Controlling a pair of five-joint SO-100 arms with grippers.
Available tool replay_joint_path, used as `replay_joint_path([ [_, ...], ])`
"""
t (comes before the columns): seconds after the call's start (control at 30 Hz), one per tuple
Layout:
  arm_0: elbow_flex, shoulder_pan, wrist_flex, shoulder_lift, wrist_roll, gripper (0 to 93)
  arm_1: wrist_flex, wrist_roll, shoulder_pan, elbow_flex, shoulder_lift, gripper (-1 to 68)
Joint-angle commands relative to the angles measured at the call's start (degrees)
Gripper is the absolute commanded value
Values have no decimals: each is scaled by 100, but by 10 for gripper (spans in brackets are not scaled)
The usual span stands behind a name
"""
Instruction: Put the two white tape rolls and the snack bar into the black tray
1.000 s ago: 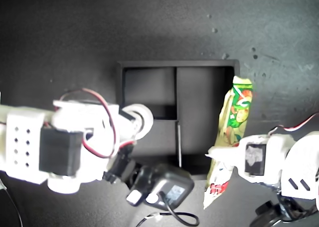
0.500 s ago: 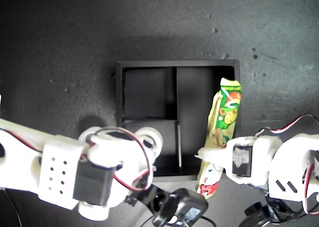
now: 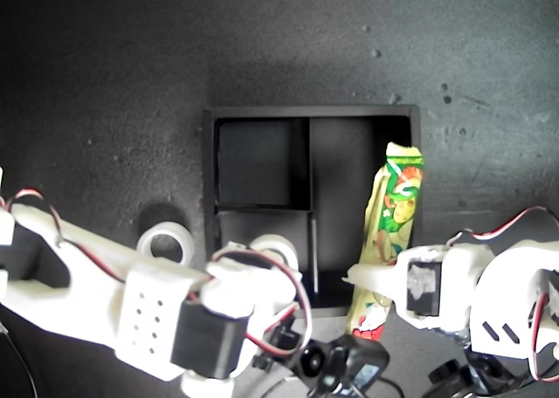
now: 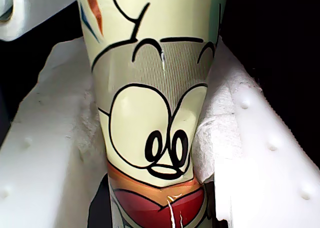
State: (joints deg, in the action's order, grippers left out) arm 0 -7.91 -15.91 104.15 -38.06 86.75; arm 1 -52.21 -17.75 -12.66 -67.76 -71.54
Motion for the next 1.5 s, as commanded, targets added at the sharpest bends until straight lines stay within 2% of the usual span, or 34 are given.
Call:
replay_joint_path([
  [0.0,-79,-26,114,-413,105,0,26,-70,-9,211,-44,-2],
  [0.33,-290,-97,114,-536,185,0,26,-97,0,202,-26,-2],
  [0.4,-369,-97,114,-580,185,23,26,-97,0,202,-26,0],
  [0.43,-422,-97,114,-606,185,56,26,-88,0,185,-26,24],
  [0.5,-571,-123,114,-703,211,129,0,-53,-9,158,-26,133],
  [0.6,-817,-149,114,-896,290,163,-62,-44,-35,141,-26,229],
  [0.83,-879,-167,114,-1011,325,174,-237,-18,-62,211,-26,301],
  [1.1,-914,-158,114,-1063,325,174,-475,-9,-88,281,-26,322],
  [1.23,-1758,-53,114,-1837,325,169,-1450,-88,70,782,-26,322],
  [1.37,-3437,229,114,-3472,615,163,-3129,-650,527,1767,-26,287],
  [1.47,-4720,378,9,-4623,993,162,-4729,-2136,1257,2452,-97,281],
])
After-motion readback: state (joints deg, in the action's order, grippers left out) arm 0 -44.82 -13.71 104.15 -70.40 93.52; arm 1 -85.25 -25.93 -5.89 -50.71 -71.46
